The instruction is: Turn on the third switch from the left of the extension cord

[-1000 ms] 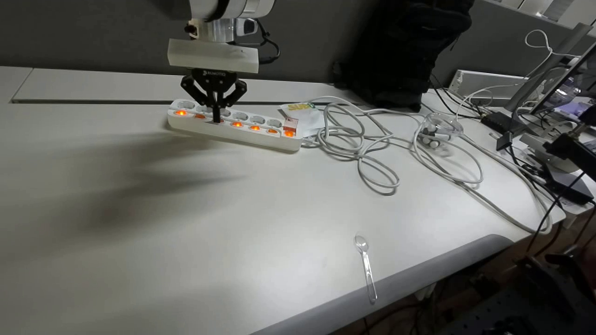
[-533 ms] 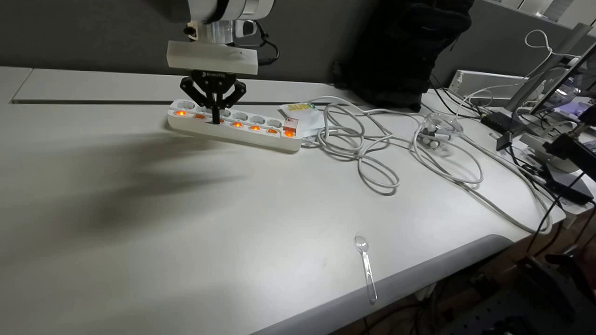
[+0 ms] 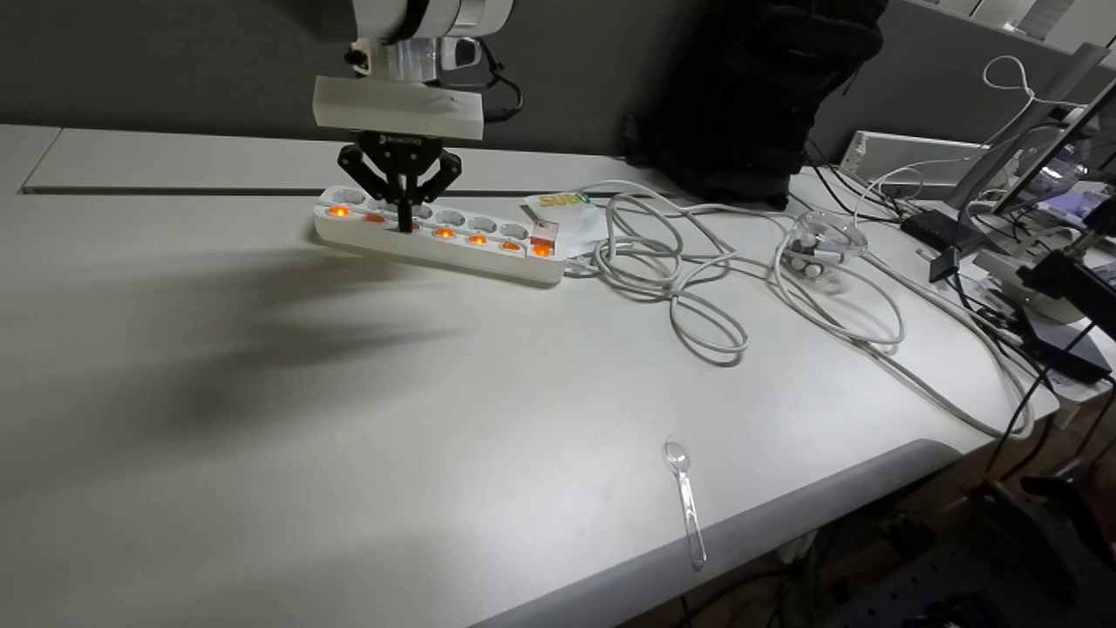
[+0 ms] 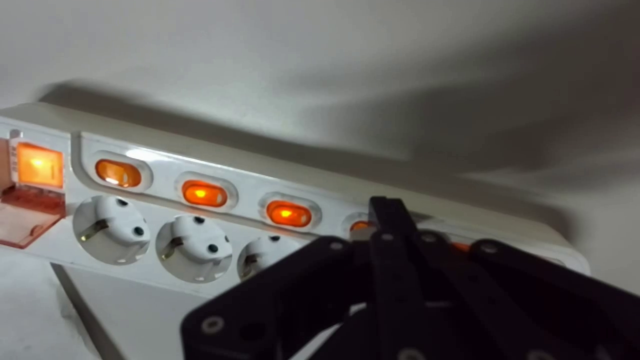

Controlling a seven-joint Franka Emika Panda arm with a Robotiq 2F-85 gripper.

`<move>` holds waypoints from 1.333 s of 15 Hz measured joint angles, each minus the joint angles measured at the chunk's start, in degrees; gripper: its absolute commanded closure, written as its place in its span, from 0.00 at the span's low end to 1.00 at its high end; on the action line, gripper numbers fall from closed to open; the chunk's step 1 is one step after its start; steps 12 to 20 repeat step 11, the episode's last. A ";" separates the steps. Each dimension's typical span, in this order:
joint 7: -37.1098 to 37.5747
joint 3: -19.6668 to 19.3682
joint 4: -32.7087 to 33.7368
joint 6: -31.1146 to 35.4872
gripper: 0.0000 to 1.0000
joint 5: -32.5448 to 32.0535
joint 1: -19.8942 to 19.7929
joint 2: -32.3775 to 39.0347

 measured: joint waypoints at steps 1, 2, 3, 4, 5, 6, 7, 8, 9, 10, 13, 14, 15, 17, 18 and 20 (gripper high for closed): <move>-0.02 -0.01 0.05 -0.03 1.00 -0.03 0.00 0.03; -0.07 -0.03 0.13 -0.10 1.00 -0.04 0.00 0.08; -0.17 -0.03 0.29 -0.26 1.00 -0.03 0.00 0.15; -0.32 -0.03 0.50 -0.44 1.00 -0.01 0.00 0.28; -0.48 -0.02 0.77 -0.62 1.00 0.04 -0.01 0.49; -0.67 0.00 1.10 -0.90 1.00 0.15 -0.08 0.72; -0.96 0.12 1.52 -1.43 1.00 0.46 -0.27 0.90; -1.46 0.32 1.97 -1.99 1.00 1.10 -0.61 1.09; -2.18 0.59 2.53 -2.65 1.00 1.85 -1.06 1.33; -2.79 0.93 3.14 -3.41 1.00 2.56 -1.57 1.59; -3.27 1.22 3.75 -4.17 1.00 3.17 -2.03 1.85; -3.27 1.22 3.75 -4.17 1.00 3.17 -2.03 1.85; -3.27 1.22 3.75 -4.17 1.00 3.17 -2.03 1.85; -3.27 1.22 3.75 -4.17 1.00 3.17 -2.03 1.85; -3.27 1.22 3.75 -4.17 1.00 3.17 -2.03 1.85; -3.27 1.22 3.75 -4.17 1.00 3.17 -2.03 1.85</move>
